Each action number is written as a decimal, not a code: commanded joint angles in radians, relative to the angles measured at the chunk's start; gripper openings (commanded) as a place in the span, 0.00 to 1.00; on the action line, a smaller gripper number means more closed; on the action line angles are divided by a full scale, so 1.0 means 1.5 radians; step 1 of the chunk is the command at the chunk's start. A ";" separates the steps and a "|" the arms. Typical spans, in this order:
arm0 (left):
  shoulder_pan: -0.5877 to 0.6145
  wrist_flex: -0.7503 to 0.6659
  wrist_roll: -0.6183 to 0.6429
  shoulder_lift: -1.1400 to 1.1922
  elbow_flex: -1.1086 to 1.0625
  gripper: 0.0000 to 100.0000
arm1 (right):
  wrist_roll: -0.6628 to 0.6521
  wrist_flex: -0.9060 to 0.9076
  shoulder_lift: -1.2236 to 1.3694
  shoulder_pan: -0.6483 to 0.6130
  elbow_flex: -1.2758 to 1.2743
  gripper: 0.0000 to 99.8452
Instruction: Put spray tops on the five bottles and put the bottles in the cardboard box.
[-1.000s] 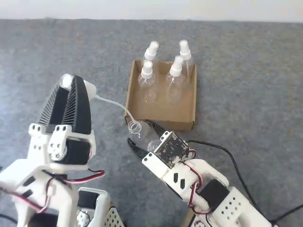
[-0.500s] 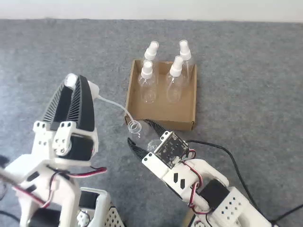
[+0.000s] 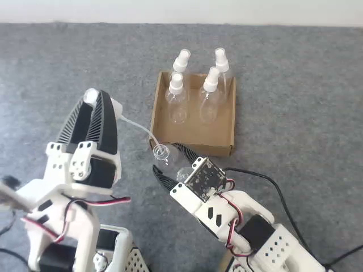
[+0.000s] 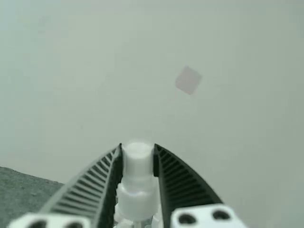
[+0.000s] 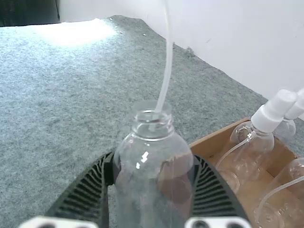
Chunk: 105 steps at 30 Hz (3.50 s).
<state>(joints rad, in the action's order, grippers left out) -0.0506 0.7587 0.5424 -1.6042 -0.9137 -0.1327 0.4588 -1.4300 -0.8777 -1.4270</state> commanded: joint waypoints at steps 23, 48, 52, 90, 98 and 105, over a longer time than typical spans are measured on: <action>-0.172 -0.017 -0.135 -0.002 -0.065 0.01 | -0.006 -0.032 -0.017 0.048 0.012 0.05; -0.274 -0.017 -0.268 -0.002 -0.148 0.01 | -0.009 0.095 -0.244 0.049 -0.012 0.05; -0.277 -0.014 -0.273 -0.002 -0.148 0.01 | -0.010 0.095 -0.255 0.051 -0.021 0.05; -0.268 0.167 -0.269 -0.002 -0.041 0.25 | -0.006 0.094 -0.256 0.083 -0.023 0.05; -0.162 0.169 -0.204 -0.002 0.011 0.25 | -0.011 0.054 -0.255 0.082 -0.056 0.05; -0.133 0.166 -0.169 -0.002 0.017 0.25 | -0.011 0.052 -0.255 0.082 -0.061 0.05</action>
<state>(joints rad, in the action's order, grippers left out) -0.2670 1.0088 0.2585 -1.6026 -0.9429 -0.1358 0.5662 -1.7921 -0.7626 -1.5344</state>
